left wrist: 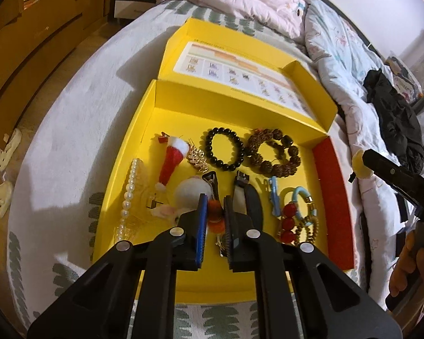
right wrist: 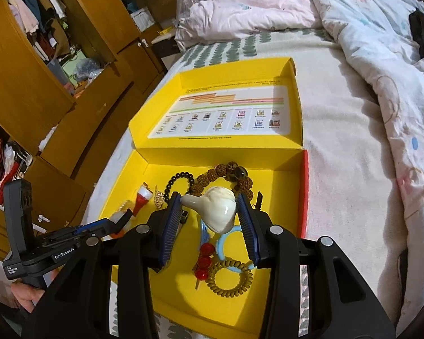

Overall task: Organize jewelry
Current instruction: 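Lift the ornament and bunny out of the box with both tools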

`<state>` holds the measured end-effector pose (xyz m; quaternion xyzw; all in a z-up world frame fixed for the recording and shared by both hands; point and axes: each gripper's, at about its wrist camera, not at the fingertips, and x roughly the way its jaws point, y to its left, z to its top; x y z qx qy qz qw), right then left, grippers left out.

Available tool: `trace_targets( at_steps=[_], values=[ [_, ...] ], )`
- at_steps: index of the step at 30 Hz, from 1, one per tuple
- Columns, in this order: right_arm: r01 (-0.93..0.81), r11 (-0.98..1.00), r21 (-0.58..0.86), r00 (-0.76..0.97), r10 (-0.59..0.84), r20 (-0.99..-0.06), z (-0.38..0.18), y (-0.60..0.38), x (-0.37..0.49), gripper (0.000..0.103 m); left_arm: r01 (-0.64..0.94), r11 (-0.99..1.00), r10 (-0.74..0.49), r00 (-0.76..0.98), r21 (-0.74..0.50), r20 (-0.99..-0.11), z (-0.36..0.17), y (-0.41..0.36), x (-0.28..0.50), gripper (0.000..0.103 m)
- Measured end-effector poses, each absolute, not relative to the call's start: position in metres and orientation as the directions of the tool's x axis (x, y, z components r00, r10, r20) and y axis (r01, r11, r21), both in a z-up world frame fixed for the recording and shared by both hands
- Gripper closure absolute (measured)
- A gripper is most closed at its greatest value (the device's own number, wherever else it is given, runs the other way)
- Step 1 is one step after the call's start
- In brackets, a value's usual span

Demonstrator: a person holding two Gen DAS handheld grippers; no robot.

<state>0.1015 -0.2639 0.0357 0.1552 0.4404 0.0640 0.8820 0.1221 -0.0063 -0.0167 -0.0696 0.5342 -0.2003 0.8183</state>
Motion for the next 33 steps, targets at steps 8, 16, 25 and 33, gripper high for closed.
trace_targets(
  at_steps=[8, 16, 25, 33],
  values=[
    [0.012, 0.944, 0.33, 0.632, 0.249, -0.734, 0.063, -0.258, 0.069, 0.061, 0.294, 0.881, -0.463, 0.379, -0.37, -0.801, 0.015, 0.003, 0.093, 0.091],
    [0.052, 0.946, 0.319, 0.634, 0.216, -0.742, 0.066, -0.264, 0.023, 0.061, 0.31, 0.844, -0.53, 0.368, -0.437, -0.764, 0.033, 0.018, 0.076, 0.091],
    [0.065, 0.945, 0.32, 0.62, 0.213, -0.755, 0.062, -0.271, -0.029, 0.061, 0.347, 0.774, -0.627, 0.302, -0.529, -0.718, 0.045, 0.031, 0.043, 0.091],
    [0.101, 0.945, 0.312, 0.59, 0.196, -0.783, 0.039, -0.279, -0.073, 0.061, 0.357, 0.799, -0.584, 0.271, -0.484, -0.765, 0.027, 0.025, 0.007, 0.091]
  ],
)
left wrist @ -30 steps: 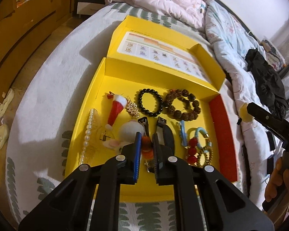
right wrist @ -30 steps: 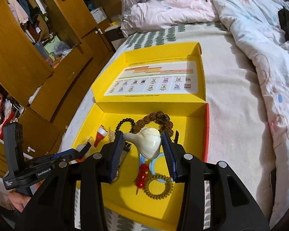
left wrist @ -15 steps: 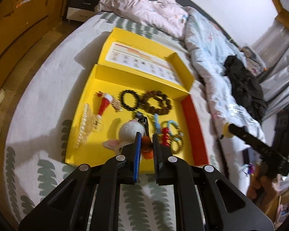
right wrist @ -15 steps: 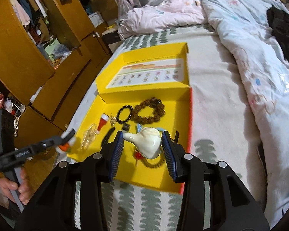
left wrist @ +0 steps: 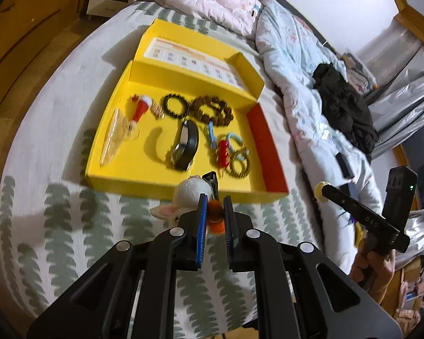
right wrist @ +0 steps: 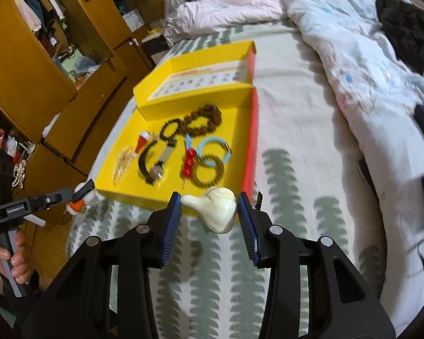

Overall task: Organize jewelry
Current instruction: 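Lift the ornament and bunny out of the box with both tools, then lower both items onto the bed beside the box and open both tools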

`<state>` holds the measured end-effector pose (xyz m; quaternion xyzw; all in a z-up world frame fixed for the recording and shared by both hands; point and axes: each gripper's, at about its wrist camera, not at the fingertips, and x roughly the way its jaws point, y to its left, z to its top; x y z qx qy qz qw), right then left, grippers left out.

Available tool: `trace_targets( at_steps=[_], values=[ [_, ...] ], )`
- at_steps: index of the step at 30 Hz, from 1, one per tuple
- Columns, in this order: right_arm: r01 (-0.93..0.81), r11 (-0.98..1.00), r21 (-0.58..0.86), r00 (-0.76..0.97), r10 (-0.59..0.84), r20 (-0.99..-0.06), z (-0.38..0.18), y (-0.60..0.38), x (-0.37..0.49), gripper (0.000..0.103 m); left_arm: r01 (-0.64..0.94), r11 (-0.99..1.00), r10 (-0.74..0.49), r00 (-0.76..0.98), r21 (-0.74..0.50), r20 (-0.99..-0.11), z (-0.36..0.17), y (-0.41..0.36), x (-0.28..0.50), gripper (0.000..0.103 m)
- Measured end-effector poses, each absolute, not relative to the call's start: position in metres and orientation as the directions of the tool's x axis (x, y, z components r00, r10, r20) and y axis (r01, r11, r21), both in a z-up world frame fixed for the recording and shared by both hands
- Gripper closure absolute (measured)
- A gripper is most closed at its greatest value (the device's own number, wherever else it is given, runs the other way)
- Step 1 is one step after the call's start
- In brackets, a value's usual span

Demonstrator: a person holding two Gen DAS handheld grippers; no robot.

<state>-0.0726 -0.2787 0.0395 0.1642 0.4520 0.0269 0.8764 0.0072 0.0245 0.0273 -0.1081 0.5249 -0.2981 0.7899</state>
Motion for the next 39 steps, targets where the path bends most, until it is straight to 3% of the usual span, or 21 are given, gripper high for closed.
trace_targets(
  at_steps=[11, 25, 34, 39],
  values=[
    [0.172, 0.949, 0.263, 0.5, 0.145, -0.854, -0.016, -0.288, -0.103, 0.061, 0.323, 0.89, -0.422, 0.308, -0.323, -0.853, -0.006, 0.031, -0.023, 0.091],
    [0.115, 0.965, 0.237, 0.406, 0.172, -0.898, -0.057, -0.247, -0.079, 0.061, 0.266, 0.958, -0.2, 0.356, -0.106, -0.913, -0.056, 0.01, -0.02, 0.091],
    [0.115, 0.967, 0.228, 0.401, 0.165, -0.901, -0.063, -0.242, -0.07, 0.059, 0.237, 0.966, -0.186, 0.342, -0.107, -0.921, -0.068, 0.009, -0.01, 0.09],
    [0.12, 0.969, 0.218, 0.399, 0.154, -0.904, -0.062, -0.241, -0.07, 0.058, 0.241, 0.965, -0.183, 0.336, -0.103, -0.924, -0.067, 0.008, -0.01, 0.083]
  ],
)
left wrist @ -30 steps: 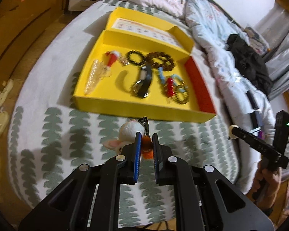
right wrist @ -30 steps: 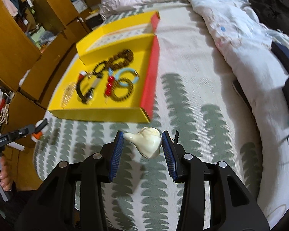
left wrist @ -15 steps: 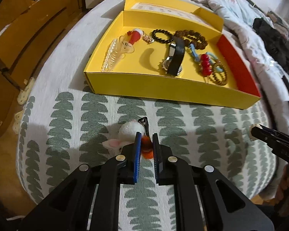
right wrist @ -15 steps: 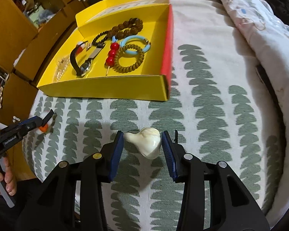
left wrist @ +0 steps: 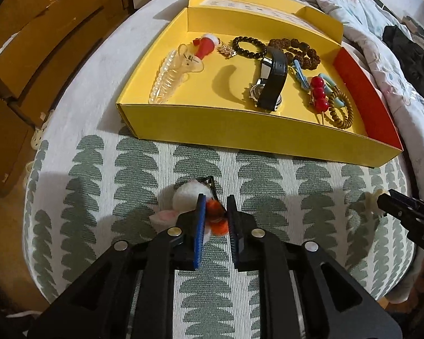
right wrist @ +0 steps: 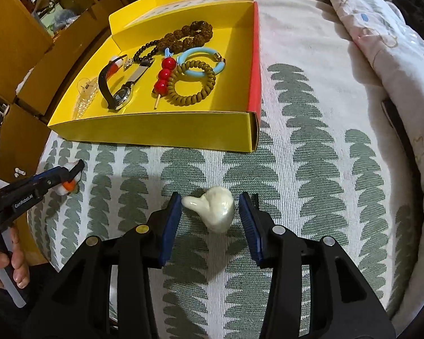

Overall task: Organize jewelry
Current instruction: 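Lower both items onto the bed beside the box and open both tools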

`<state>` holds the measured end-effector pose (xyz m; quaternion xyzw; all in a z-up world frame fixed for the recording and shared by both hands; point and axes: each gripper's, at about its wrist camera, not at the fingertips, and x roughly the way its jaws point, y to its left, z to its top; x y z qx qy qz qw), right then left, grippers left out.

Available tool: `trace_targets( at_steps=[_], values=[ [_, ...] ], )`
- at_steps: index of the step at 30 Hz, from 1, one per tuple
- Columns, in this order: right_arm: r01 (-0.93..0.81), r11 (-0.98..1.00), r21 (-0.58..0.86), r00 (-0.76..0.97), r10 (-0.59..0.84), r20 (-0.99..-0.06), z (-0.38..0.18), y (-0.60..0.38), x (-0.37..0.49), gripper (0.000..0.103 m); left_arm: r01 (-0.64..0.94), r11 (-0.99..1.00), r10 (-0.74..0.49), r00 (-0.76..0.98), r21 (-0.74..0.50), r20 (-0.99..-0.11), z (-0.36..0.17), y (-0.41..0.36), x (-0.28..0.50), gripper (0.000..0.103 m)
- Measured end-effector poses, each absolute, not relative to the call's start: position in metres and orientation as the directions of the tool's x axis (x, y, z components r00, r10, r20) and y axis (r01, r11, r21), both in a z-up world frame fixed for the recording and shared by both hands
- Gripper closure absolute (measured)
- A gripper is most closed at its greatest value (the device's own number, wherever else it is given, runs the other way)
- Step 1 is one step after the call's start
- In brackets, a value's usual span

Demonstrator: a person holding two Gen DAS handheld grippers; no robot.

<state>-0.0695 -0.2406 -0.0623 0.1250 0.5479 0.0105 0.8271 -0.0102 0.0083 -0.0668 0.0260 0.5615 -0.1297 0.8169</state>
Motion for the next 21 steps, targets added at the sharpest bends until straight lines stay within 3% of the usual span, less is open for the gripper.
trace_targets(
  at_steps=[1, 3, 5, 9, 21],
  values=[
    [0.122, 0.968, 0.22, 0.4, 0.155, -0.903, -0.061, -0.241, -0.07, 0.057, 0.24, 0.965, -0.186, 0.331, -0.109, -0.925, -0.066, 0.009, -0.01, 0.079],
    [0.126, 0.968, 0.219, 0.404, 0.151, -0.902, -0.058, -0.242, -0.07, 0.05, 0.234, 0.965, -0.194, 0.32, -0.121, -0.927, -0.066, 0.01, -0.008, 0.056],
    [0.124, 0.968, 0.218, 0.417, 0.148, -0.897, -0.052, -0.242, -0.072, 0.044, 0.226, 0.965, -0.2, 0.331, -0.129, -0.922, -0.061, 0.012, -0.009, 0.048],
    [0.114, 0.966, 0.23, 0.458, 0.155, -0.875, -0.036, -0.243, -0.078, 0.037, 0.228, 0.963, -0.219, 0.353, -0.144, -0.91, -0.049, 0.015, -0.01, 0.04],
    [0.1, 0.946, 0.308, 0.56, 0.202, -0.803, 0.002, -0.26, -0.08, 0.036, 0.266, 0.941, -0.307, 0.416, -0.209, -0.856, -0.011, 0.016, -0.004, 0.023]
  ],
)
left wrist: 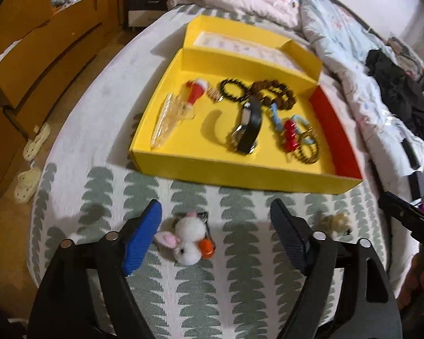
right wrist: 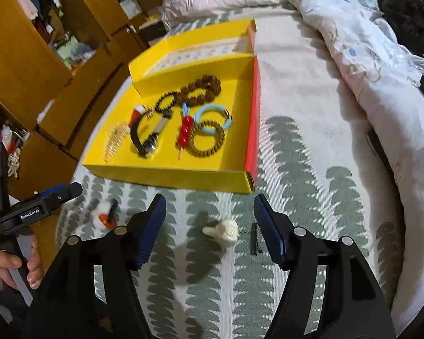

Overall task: Organize jewelry
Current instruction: 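Lower both items onto the bed beside the box and open both tools, then grasp the black-strap watch with the left tool while the right grasps the wooden bead bracelet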

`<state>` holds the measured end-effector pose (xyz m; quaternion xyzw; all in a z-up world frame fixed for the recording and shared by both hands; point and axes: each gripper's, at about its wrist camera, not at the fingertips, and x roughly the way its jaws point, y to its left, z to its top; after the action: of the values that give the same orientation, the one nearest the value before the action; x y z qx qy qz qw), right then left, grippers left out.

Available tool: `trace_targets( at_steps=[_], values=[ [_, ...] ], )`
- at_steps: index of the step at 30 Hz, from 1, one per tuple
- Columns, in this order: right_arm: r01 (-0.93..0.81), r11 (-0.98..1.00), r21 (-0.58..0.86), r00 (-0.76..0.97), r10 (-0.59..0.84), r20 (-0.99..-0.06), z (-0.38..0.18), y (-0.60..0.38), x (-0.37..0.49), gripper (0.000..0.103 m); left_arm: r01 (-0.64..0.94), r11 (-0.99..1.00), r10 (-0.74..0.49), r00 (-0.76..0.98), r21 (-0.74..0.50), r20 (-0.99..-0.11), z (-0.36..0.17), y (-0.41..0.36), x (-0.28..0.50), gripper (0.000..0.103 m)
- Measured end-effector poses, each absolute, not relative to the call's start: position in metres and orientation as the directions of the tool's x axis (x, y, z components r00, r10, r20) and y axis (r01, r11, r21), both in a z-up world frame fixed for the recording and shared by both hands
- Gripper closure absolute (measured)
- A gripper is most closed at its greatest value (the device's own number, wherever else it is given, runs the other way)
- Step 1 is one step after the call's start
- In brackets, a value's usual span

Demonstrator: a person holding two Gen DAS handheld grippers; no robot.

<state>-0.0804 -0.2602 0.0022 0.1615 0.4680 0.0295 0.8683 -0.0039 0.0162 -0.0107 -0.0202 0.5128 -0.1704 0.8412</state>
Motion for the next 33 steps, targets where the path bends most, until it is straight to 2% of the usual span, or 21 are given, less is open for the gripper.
trace_targets(
  at_steps=[10, 22, 33],
  values=[
    [0.062, 0.934, 0.352, 0.597, 0.248, -0.763, 0.011, -0.262, -0.061, 0.036, 0.29, 0.906, -0.412, 0.439, -0.308, -0.799, 0.002, 0.025, 0.036, 0.021],
    [0.012, 0.94, 0.342, 0.557, 0.277, -0.783, 0.006, -0.239, 0.011, 0.036, 0.32, 0.892, -0.427, 0.36, -0.321, -0.829, -0.009, -0.012, 0.083, 0.021],
    [-0.003, 0.939, 0.344, 0.506, 0.298, -0.809, -0.017, -0.233, 0.047, 0.036, 0.29, 0.895, -0.42, 0.29, -0.339, -0.86, -0.032, 0.003, 0.112, 0.021]
  ],
)
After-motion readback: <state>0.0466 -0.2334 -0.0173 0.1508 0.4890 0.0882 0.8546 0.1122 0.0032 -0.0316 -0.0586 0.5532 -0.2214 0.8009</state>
